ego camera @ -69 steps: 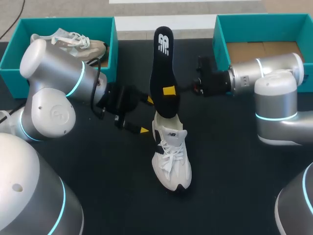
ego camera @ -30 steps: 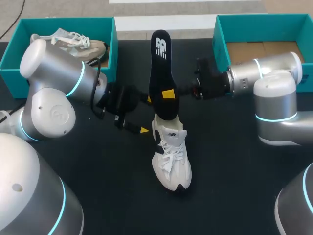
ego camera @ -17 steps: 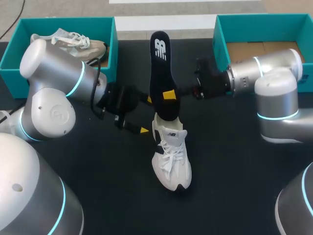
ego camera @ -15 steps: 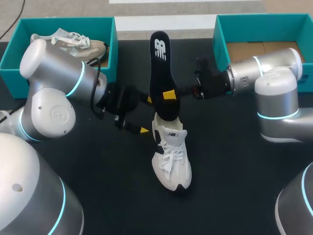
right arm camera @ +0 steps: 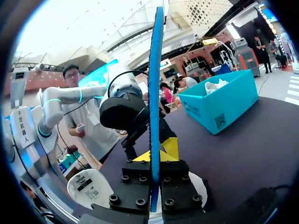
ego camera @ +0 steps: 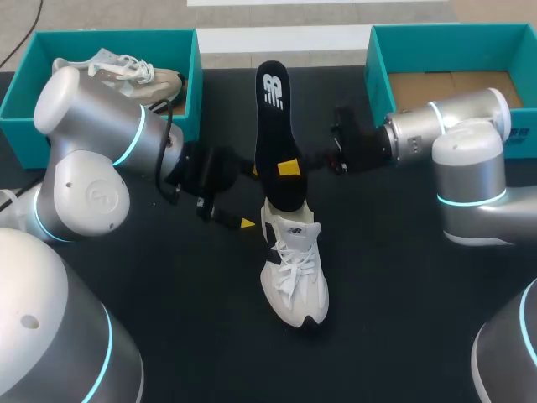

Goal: Take the shoe out of the shoebox, open the shoe tongue, remove and reinsert the insole, then place the shoe into the shoebox

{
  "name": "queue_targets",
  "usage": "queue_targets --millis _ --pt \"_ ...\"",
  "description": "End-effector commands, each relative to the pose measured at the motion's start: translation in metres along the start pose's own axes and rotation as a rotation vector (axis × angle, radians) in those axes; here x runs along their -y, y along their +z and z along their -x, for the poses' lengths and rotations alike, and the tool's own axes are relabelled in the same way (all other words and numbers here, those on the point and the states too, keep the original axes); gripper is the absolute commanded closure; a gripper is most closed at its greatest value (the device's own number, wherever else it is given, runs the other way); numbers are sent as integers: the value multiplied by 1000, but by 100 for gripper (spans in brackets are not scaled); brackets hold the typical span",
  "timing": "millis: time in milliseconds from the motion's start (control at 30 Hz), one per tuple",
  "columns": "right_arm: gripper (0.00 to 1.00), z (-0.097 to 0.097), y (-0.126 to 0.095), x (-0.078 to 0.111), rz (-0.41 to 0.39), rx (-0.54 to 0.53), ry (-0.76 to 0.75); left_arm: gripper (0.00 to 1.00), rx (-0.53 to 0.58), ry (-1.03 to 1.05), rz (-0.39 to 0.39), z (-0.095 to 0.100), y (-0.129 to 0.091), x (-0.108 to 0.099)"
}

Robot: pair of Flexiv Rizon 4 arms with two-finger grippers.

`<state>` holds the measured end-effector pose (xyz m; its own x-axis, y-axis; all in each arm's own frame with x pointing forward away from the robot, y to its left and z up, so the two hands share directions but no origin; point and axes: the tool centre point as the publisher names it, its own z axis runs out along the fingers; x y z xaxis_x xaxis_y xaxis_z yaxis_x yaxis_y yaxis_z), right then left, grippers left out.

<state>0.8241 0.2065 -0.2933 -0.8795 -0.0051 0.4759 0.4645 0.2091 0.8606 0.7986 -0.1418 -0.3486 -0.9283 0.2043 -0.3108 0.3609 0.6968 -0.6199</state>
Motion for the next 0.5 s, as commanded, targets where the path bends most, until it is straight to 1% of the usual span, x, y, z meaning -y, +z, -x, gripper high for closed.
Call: queue_targets --millis 33,367,500 --pt "100 4 4 5 2 -4 3 0 0 0 3 0 1 1" --pt "100 4 8 16 7 2 17 0 0 0 3 0 1 1" --pt "100 3 11 26 8 20 28 0 0 0 3 0 1 1"
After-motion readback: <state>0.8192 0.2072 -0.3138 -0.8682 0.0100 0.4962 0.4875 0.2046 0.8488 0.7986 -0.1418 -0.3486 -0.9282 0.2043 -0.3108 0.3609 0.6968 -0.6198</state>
